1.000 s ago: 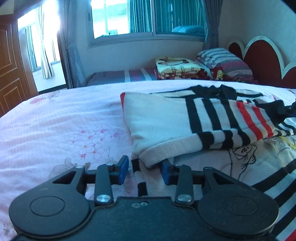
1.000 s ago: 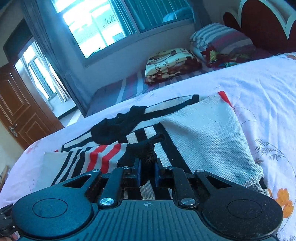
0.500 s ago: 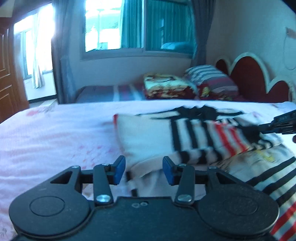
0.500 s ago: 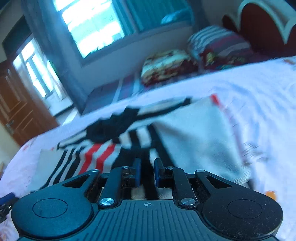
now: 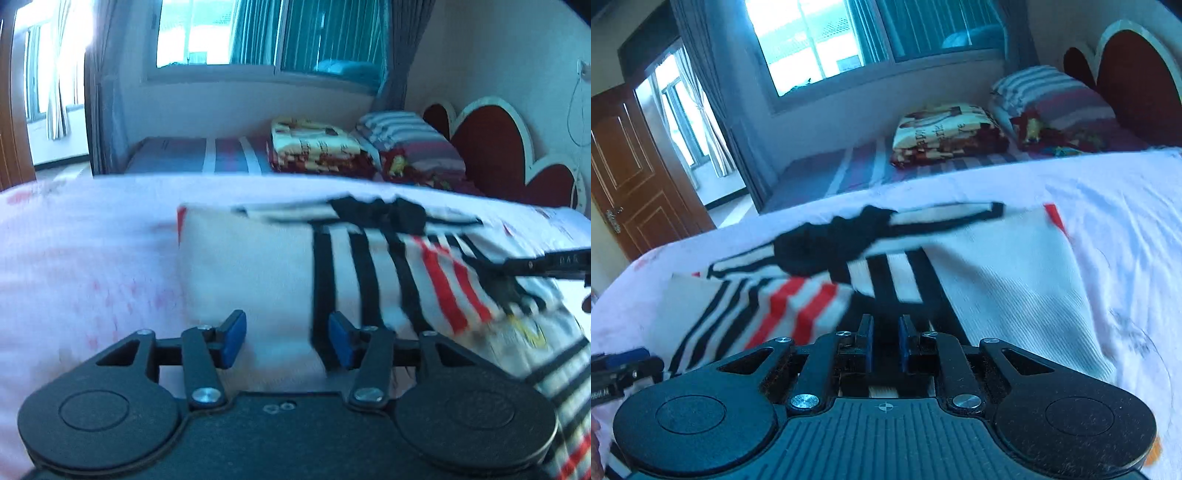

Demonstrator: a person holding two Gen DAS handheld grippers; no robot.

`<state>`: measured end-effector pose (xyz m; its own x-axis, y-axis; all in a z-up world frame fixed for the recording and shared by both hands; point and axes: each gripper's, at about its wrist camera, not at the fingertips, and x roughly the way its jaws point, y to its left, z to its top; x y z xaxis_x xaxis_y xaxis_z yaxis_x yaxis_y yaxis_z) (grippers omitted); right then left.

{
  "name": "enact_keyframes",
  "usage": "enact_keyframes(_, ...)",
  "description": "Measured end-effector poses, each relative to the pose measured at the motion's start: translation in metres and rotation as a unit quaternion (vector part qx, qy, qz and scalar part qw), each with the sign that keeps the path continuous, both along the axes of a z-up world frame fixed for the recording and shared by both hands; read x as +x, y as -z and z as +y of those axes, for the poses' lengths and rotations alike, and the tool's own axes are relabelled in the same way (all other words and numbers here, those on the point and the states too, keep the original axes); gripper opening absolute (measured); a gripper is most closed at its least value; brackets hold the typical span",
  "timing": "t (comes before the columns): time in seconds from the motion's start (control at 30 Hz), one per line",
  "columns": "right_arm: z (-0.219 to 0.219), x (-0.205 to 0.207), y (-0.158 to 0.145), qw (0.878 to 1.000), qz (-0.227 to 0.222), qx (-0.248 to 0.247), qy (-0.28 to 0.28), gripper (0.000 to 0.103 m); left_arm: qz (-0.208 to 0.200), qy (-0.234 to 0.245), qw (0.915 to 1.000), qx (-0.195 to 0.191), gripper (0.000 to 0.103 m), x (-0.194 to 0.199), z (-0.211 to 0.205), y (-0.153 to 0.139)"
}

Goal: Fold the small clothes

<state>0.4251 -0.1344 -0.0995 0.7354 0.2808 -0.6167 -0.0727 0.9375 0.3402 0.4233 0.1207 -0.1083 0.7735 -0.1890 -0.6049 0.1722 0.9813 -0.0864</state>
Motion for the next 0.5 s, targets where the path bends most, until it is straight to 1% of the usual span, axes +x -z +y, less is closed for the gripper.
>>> enact_keyframes(0.07,0.012,0.015,0.002,1.0,0.001,0.002,-0.022,0.014,-0.007,-0.003,1.0,0.003,0.049,0.021,0.001,-0.005)
enact_keyframes(0.13,0.032,0.03,0.005,0.999,-0.003,-0.01,-0.05,0.014,-0.015,0.004,0.9998,0.011,0.051,0.044,-0.002,-0.01)
enact_keyframes(0.17,0.041,0.038,0.007,0.998,-0.005,-0.009,-0.063,0.014,-0.013,0.006,0.9998,0.017,0.053,0.057,-0.003,-0.01)
enact_keyframes(0.27,0.069,0.06,0.014,0.996,-0.005,-0.012,-0.089,0.014,0.005,0.005,0.9998,0.02,0.054,0.094,0.0,0.0)
enact_keyframes(0.33,0.082,0.074,0.018,0.995,-0.008,-0.02,-0.094,0.014,0.026,-0.008,0.9991,0.034,0.054,0.115,0.009,0.013)
enact_keyframes(0.37,0.087,0.081,0.021,0.995,-0.007,-0.02,-0.096,0.014,0.032,-0.012,0.9988,0.035,0.061,0.121,0.016,0.019)
enact_keyframes(0.4,0.091,0.086,0.023,0.995,-0.006,-0.024,-0.097,0.014,0.03,-0.016,0.9988,0.035,0.063,0.124,0.021,0.022)
enact_keyframes(0.47,0.099,0.096,0.027,0.994,-0.009,-0.045,-0.097,0.014,0.026,-0.017,0.998,0.054,0.065,0.123,0.023,0.023)
enact_keyframes(0.5,0.101,0.1,0.03,0.994,-0.006,-0.048,-0.096,0.014,0.022,-0.02,0.998,0.056,0.065,0.121,0.023,0.023)
